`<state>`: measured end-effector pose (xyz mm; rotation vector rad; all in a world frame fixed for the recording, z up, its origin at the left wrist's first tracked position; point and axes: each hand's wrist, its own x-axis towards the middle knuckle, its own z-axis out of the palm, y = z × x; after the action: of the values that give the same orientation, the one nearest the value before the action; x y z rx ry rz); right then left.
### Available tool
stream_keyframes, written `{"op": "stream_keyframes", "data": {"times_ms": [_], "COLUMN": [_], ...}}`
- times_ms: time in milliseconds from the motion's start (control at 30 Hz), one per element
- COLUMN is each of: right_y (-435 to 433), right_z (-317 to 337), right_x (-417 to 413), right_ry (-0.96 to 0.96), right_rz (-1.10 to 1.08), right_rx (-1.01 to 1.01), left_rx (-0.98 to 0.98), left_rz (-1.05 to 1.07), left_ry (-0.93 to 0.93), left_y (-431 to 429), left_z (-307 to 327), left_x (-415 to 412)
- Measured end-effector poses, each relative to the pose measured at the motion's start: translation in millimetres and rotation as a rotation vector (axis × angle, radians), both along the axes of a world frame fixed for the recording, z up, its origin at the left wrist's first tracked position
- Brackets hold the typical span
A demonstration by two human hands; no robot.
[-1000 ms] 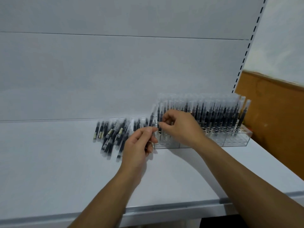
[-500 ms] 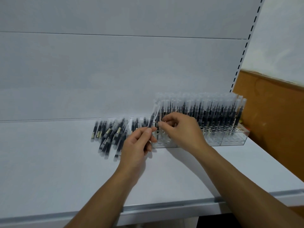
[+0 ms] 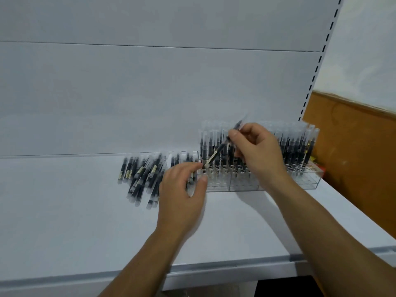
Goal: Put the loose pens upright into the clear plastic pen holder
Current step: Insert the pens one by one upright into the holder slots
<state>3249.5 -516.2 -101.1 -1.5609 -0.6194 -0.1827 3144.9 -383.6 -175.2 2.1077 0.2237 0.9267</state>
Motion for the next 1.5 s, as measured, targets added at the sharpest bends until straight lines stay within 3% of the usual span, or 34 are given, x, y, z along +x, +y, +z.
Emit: {"op": "stream_keyframes", "data": {"times_ms": [67,167,367,533,867,1000,1100,1167,1300,1367,1500], "right_y": [0.6,8.3,14.1,20.2,26.4,21.5,16.9,18.3,60.2,93.9,149.7], "right_z": [2.8,-2.1,3.8,-11.6,-19.0,-11.7,-3.6,-3.1,-22.3,-35.7,-48.1], "right_x": [9.4,15.0,20.3,15.7,13.6,9.1,-1.7,-18.0,-63.9,-73.9,-63.6], "right_ry": [-0.075,-0.139,-0.303,-0.323,-0.245,-0.236,-0.269,-0.338,-0.341,-0.323,-0.203], "right_rz": [-0.096,-0.121,-0.196,-0.097,-0.113,-0.145,-0.217,-0.257,0.045,0.149,0.048], "right_rx": [-0.081,-0.235,-0.43,-0.739,-0.678,-0.742,-0.865,-0.809,-0.647,-0.697,-0.946], "left_rx": [0.153,0.201,0.203,0.2,0.175,0.135,0.065,0.026,0.042,0.081,0.142], "left_rz": [0.022,0.012,0.028,0.038,0.03,-0.01,-0.032,-0.004,0.161,0.191,0.165], "left_ry": [0.108,0.227,0.238,0.231,0.214,0.203,0.162,0.12,0.147,0.213,0.375], "left_y": [-1.5,-2.5,-2.9,-2.8,-1.1,-1.3,7.7,27.0,84.4,108.4,139.4], "left_z": [-1.1,-3.1,-3.4,-3.2,-4.5,-2.0,4.0,11.7,21.9,21.0,10.5], "left_x": [1.9,3.2,2.1,2.7,4.4,3.3,-0.3,-3.7,-13.6,-17.8,-16.1]}}
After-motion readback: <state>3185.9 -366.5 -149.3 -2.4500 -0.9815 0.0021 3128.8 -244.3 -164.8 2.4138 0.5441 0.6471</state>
